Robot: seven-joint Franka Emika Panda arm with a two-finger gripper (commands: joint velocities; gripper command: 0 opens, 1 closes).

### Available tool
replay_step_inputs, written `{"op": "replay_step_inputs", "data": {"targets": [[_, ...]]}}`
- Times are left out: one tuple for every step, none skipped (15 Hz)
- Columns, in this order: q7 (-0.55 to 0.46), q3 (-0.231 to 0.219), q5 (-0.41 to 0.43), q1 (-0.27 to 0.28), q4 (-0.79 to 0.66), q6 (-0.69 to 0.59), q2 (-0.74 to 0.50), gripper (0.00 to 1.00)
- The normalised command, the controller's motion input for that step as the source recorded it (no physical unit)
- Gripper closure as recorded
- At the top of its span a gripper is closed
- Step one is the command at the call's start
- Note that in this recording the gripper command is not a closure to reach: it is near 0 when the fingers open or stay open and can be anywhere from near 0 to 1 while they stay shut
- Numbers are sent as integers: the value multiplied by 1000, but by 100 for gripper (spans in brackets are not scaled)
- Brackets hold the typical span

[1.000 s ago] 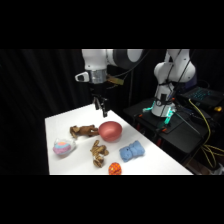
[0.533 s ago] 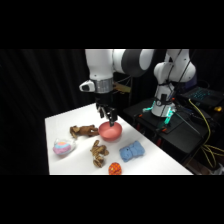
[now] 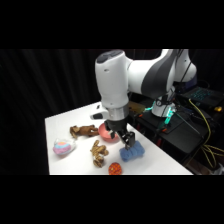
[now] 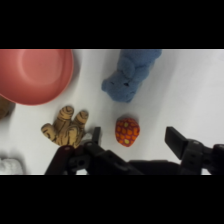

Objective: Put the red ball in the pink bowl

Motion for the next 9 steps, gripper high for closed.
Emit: {"op": "replay_step_inputs", "data": {"targets": [[-150,63,-56,60,508,-83,520,0],[-206,51,-39,27,558,-107,543,0],[-246,40,-18,-3,600,-139,554,0],[-283,36,-4,-30,624,-161,549,0],[-305,40,10,-46,631,-180,536,0],[-328,47,18,-62,636,-195,524,0],[-342,48,13,-71,625,-195,506,0],[-343,57,24,-84,597,-207,465,0],[-349,68,47,-107,592,-218,462,0]]}}
